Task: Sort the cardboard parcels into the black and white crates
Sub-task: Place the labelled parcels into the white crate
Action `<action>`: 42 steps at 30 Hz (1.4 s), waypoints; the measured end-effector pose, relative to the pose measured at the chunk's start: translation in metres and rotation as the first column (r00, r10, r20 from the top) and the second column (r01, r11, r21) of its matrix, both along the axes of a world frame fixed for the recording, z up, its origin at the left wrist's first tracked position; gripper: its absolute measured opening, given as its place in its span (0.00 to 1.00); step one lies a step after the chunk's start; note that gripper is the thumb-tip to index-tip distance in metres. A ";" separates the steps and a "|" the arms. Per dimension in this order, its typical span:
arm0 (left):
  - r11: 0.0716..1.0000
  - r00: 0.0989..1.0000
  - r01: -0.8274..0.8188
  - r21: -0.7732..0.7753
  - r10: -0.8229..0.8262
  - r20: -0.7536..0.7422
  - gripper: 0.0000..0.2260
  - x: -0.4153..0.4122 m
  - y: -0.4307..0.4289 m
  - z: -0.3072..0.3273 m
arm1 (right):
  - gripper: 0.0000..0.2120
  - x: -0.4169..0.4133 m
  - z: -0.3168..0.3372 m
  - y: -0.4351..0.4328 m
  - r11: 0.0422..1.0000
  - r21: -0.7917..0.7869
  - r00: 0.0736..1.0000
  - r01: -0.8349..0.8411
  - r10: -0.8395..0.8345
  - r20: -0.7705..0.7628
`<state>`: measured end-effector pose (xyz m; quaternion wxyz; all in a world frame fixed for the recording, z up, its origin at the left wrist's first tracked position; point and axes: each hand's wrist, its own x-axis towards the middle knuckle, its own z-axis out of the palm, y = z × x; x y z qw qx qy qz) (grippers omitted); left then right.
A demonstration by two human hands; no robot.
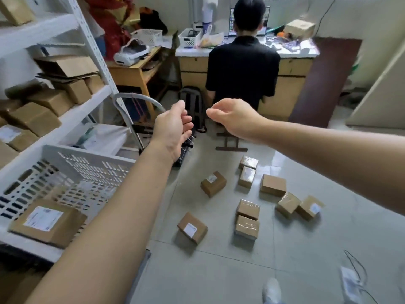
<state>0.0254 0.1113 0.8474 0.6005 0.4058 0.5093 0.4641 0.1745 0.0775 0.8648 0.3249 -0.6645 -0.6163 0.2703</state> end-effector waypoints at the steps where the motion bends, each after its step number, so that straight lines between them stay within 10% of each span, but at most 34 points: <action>1: 1.000 1.000 0.013 -0.009 -0.013 -0.007 0.12 0.021 0.003 -0.004 | 0.20 0.021 -0.003 0.000 1.000 -0.009 1.000 0.012 -0.012 0.000; 27: 0.940 0.971 0.194 -0.279 -0.225 -0.083 0.12 0.368 0.152 -0.130 | 0.18 0.370 -0.123 0.136 0.929 -0.232 0.934 0.290 -0.328 -0.144; 42: 0.869 0.958 0.141 -0.474 -0.240 -0.155 0.11 0.505 0.232 -0.402 | 0.18 0.530 -0.409 0.211 0.811 -0.494 0.909 0.315 -0.407 -0.088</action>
